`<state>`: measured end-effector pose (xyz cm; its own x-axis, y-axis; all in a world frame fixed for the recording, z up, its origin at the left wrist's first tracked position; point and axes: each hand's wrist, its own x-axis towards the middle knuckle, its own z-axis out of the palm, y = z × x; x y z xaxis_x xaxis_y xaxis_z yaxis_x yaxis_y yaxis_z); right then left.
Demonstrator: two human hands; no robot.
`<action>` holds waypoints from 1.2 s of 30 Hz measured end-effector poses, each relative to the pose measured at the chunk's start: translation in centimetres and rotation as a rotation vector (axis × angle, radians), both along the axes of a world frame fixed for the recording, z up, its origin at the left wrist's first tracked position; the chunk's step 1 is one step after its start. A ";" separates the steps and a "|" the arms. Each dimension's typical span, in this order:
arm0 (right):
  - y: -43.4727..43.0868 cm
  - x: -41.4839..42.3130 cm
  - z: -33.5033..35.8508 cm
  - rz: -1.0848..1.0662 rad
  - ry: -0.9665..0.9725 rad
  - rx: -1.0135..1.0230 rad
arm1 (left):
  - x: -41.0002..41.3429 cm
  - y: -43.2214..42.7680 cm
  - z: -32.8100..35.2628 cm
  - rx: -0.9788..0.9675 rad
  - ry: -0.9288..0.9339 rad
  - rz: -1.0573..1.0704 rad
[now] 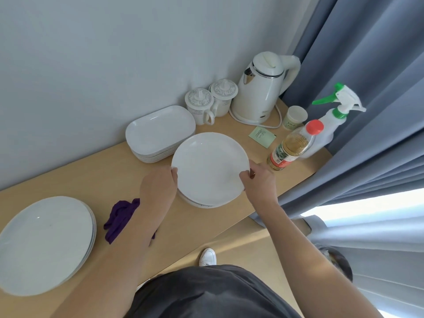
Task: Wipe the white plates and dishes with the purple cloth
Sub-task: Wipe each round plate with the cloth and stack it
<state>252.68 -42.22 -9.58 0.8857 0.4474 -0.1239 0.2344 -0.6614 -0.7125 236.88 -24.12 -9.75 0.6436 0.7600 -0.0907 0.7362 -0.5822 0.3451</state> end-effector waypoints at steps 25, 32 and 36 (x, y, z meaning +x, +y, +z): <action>8.0 -10.3 1.2 0.487 -0.286 0.243 | -9.3 1.4 1.7 0.000 -0.111 0.211; 12.1 -18.4 -0.5 0.863 -0.045 -0.031 | -18.1 2.6 2.1 0.098 -0.153 0.340; 12.6 -21.5 -3.0 0.995 -0.134 -0.426 | -22.0 3.3 2.0 0.101 -0.134 0.394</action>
